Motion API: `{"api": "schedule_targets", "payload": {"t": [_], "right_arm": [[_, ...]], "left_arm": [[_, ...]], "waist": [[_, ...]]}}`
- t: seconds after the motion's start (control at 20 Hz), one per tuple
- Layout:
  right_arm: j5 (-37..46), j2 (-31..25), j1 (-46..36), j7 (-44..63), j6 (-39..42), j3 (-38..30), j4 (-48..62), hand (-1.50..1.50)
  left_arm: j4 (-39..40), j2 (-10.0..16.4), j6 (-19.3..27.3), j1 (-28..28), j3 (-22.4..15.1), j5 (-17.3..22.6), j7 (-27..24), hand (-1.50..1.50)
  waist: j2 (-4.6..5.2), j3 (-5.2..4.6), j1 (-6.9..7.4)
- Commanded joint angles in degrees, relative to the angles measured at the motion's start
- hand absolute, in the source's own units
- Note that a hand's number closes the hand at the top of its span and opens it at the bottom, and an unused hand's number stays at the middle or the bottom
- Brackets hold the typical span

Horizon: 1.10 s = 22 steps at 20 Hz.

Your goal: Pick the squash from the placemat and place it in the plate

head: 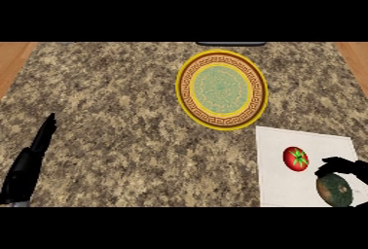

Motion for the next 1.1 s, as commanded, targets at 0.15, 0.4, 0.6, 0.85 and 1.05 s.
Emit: {"api": "schedule_targets", "payload": {"t": [0.15,0.4,0.6,0.85,1.05], "right_arm": [[-0.70,0.42,-0.81,-7.26,3.33,0.77,1.74,1.50],[-1.22,4.16,-4.64,12.74,-3.93,-4.37,4.42,1.50],[0.34,0.81,-7.11,32.51,-16.13,-13.83,9.71,1.50],[6.26,3.91,-10.74,47.60,-30.46,-14.76,6.32,1.50],[8.59,6.10,-10.73,54.96,-35.34,-14.39,-3.40,1.50]], "left_arm": [[-0.50,-1.82,0.15,1.13,-0.31,-1.64,-0.09,0.00],[1.09,-0.81,-0.54,0.81,2.33,-0.82,-2.27,0.00],[-0.67,-0.73,-0.89,1.14,1.60,-0.61,-0.82,0.00],[-1.08,0.26,-1.99,0.36,1.80,-0.54,0.47,0.00],[-1.53,-1.10,-1.30,-0.21,2.00,-0.41,1.81,0.00]], "waist": [[0.04,0.11,-0.11],[0.09,0.02,-0.18],[0.31,-0.25,-0.49],[-0.10,-0.03,-0.20],[-0.34,-0.03,-1.03]]}}
